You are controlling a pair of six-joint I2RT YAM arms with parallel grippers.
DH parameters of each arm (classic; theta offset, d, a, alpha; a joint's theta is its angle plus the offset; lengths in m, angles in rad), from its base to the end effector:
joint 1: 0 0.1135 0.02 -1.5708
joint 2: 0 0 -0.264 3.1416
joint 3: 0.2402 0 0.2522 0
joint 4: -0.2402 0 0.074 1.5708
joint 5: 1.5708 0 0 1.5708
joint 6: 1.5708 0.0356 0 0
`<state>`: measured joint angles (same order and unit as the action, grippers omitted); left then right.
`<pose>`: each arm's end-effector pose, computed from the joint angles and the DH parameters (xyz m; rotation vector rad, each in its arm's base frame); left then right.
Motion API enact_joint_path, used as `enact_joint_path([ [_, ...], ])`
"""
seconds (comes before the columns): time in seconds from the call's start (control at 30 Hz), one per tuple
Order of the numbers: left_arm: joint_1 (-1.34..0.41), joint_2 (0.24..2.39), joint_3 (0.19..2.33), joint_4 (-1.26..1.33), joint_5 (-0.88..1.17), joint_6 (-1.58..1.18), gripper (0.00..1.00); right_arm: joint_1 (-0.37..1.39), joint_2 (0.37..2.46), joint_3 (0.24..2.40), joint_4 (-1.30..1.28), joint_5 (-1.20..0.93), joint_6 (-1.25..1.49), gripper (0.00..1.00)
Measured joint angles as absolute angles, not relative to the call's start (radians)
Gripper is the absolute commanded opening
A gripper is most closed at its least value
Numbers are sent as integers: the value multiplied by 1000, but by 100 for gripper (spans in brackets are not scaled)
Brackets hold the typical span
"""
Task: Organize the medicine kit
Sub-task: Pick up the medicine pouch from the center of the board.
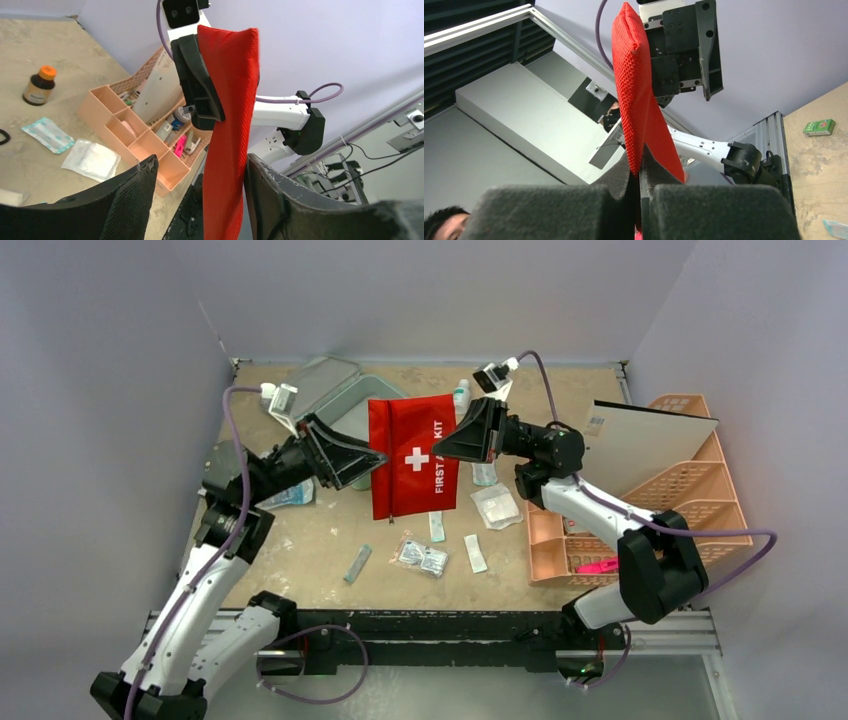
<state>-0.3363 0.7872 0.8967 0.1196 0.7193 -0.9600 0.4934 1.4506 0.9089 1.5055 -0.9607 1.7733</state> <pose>0.1516 -0.0778 0.4098 0.2071 1.5768 -1.5240 0.2354 0.1597 0.3782 -0.5367 1.3070 2.2660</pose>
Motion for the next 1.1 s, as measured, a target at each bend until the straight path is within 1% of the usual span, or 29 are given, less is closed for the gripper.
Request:
enact_joint_path([
  [0.07, -336, 821, 894, 168, 757, -977, 49, 493, 1451, 905, 1504, -961, 1773, 0],
  [0.1, -336, 834, 889, 181, 768, -985, 42, 493, 1451, 904, 1503, -961, 1773, 0],
  [0.17, -336, 846, 868, 201, 789, -1002, 24, 493, 1451, 901, 1502, -961, 1773, 0],
  [0.2, -336, 844, 856, 204, 797, -1004, 13, 493, 1451, 899, 1497, -961, 1771, 0],
  [0.23, -337, 840, 848, 203, 804, -1008, 8, 493, 1450, 895, 1493, -961, 1767, 1],
  [0.27, -336, 834, 845, 199, 807, -1004, 2, 493, 1450, 892, 1488, -961, 1761, 3],
  [0.3, -337, 829, 844, 191, 808, -994, 0, 493, 1449, 891, 1475, -962, 1755, 7],
  [0.33, -337, 823, 845, 182, 807, -984, 0, 493, 1448, 891, 1457, -961, 1746, 13],
  [0.37, -337, 817, 846, 164, 805, -967, 0, 493, 1446, 891, 1439, -961, 1737, 24],
  [0.47, -337, 812, 871, 46, 778, -888, 0, 493, 1420, 886, 1341, -948, 1670, 46],
  [0.53, -337, 818, 907, -67, 735, -825, 0, 494, 1390, 878, 1241, -925, 1607, 56],
  [0.6, -337, 824, 948, -188, 671, -757, 0, 495, 1334, 875, 1050, -886, 1482, 62],
  [0.67, -337, 822, 978, -296, 589, -689, 0, 497, 1265, 881, 819, -822, 1331, 64],
  [0.77, -337, 809, 992, -422, 457, -602, 0, 513, 1182, 926, 481, -688, 1105, 64],
  [0.83, -337, 807, 993, -507, 355, -553, 0, 527, 1149, 963, 310, -595, 983, 64],
  [0.97, -336, 852, 1015, -658, 183, -484, 0, 573, 1138, 1014, 84, -437, 826, 62],
  [1.1, -336, 938, 1077, -764, 84, -432, 0, 656, 1188, 1086, -122, -253, 721, 57],
])
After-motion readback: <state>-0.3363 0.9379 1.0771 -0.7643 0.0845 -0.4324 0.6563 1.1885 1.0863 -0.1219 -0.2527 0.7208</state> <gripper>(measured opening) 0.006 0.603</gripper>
